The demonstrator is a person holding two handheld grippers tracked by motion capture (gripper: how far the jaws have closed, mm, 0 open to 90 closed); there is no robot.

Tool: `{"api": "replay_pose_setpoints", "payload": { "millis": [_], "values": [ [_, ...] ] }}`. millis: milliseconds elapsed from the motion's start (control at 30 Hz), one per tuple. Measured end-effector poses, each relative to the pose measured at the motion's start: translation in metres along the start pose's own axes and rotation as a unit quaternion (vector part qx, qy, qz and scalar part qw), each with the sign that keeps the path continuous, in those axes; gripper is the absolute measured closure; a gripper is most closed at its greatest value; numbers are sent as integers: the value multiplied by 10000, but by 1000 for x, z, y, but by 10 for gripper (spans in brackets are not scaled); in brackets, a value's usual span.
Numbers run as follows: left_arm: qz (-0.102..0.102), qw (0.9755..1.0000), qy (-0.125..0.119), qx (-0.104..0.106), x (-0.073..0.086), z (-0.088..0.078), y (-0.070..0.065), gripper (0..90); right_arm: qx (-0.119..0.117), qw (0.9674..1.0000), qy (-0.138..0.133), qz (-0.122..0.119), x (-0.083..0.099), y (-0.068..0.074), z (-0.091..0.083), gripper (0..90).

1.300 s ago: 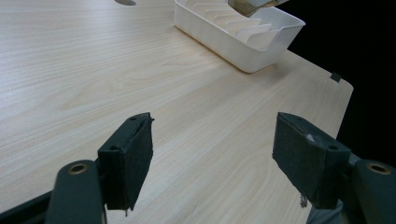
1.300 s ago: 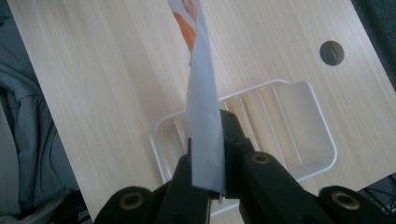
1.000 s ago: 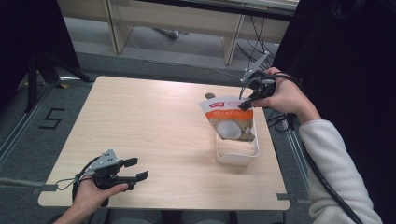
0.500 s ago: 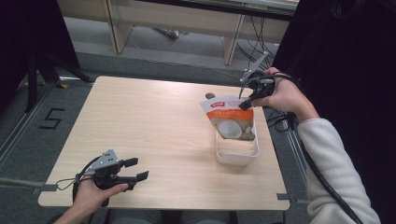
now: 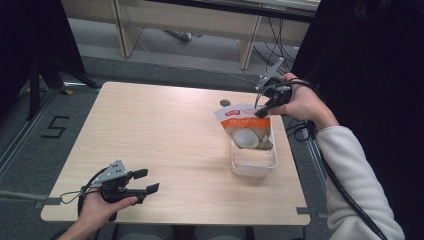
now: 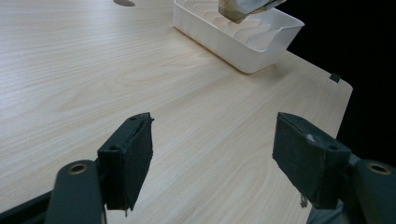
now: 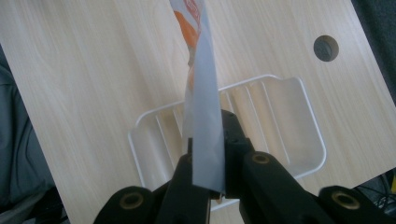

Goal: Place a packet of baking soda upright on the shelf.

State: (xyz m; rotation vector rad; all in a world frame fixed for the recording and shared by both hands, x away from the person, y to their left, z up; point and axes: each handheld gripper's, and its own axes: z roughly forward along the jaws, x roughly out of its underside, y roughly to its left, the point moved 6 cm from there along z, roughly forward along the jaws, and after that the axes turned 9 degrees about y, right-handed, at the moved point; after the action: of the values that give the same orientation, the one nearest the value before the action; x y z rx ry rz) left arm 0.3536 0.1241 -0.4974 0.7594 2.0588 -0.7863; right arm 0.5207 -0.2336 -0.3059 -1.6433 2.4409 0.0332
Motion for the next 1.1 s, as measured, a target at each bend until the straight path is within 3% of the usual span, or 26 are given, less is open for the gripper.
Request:
{"api": "replay_pose_setpoints", "payload": {
  "millis": [133, 233, 567, 900, 933, 1067, 1100],
  "values": [
    [-1, 10000, 4, -1, 0, 0, 0, 279, -54, 9998, 85, -144, 0, -1, 1, 900],
    [3, 10000, 7, -2, 0, 0, 0, 280, 12, 10000, 29, -41, 0, 0, 3, 900],
    [-5, 10000, 2, 1, 0, 0, 0, 280, -35, 9996, 12, -271, -1, 2, 2, 900],
    [-5, 10000, 1, 8, 0, 0, 0, 280, -84, 9996, 59, -256, 1, 5, 3, 900],
    [-11, 10000, 0, 9, 0, 0, 0, 280, -90, 9992, 63, -377, 1, 4, 4, 900],
    [-9, 10000, -2, 8, 0, 0, 0, 280, -69, 9995, 108, -305, 1, 4, 4, 900],
    [-11, 10000, -2, 8, 0, 0, 0, 280, -71, 9992, 80, -377, 1, 4, 6, 900]
  ]
}}
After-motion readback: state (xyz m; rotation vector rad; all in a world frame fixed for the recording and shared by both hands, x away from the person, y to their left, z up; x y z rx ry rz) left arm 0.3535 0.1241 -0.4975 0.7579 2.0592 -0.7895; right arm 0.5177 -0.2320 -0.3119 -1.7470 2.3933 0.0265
